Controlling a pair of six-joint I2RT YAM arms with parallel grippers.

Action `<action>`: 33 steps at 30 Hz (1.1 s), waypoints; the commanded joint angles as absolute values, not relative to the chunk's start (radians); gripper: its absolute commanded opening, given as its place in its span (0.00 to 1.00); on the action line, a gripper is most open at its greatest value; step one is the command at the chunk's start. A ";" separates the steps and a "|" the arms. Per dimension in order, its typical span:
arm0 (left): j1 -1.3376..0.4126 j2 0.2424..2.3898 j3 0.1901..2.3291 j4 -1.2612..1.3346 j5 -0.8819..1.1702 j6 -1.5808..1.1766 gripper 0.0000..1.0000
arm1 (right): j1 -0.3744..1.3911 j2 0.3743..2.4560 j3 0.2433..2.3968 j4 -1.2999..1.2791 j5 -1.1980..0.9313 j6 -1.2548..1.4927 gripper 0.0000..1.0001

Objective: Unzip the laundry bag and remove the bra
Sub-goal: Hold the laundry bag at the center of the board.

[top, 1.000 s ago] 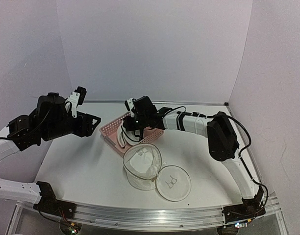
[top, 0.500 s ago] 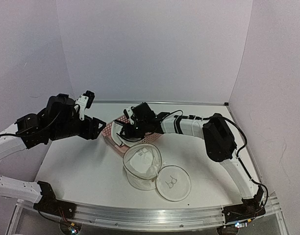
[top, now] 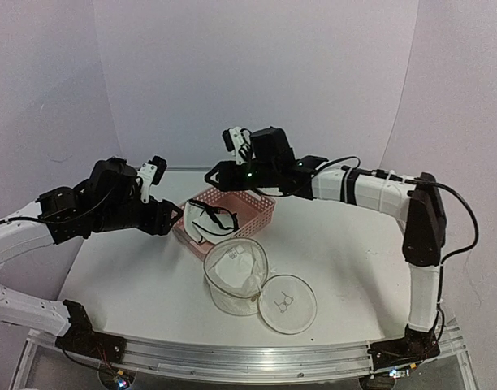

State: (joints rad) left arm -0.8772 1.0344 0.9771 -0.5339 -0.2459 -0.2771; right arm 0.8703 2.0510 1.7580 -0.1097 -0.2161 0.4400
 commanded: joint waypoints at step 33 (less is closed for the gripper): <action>-0.933 1.472 1.082 -0.416 0.023 -0.299 0.57 | 1.095 1.525 0.908 0.199 0.055 0.718 0.45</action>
